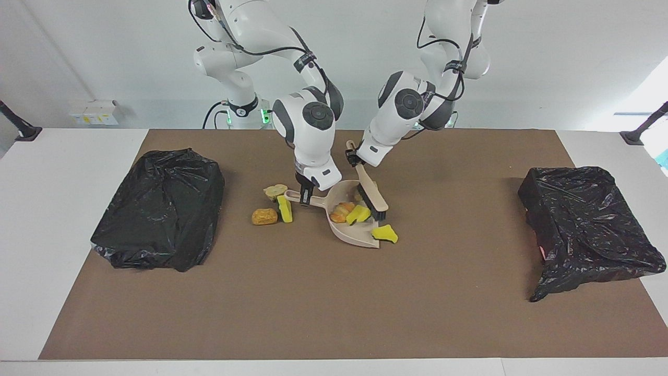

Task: Sweep and dump trash in bin
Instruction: 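Sweep the remaining pieces into the dustpan held by the right gripper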

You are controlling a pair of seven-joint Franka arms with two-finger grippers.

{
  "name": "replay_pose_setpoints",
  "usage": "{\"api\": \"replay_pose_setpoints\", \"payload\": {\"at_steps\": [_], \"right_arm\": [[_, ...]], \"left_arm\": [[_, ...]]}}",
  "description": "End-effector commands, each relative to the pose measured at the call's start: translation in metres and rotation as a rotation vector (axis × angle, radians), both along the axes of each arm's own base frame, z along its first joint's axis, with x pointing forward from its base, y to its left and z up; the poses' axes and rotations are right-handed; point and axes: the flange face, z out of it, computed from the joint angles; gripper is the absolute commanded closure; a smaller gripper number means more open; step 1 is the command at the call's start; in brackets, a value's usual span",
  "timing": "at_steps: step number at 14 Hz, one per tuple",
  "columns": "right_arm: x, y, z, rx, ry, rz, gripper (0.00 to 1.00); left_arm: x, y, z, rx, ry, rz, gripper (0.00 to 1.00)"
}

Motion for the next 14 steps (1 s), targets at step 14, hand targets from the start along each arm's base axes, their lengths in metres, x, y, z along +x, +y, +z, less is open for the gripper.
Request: {"api": "replay_pose_setpoints", "payload": {"at_steps": [14], "right_arm": [[-0.001,-0.006,0.004,-0.007,-0.002,-0.018,1.0]], "left_arm": [[0.052,0.093,-0.05,0.047,0.116,-0.258,1.0]]}}
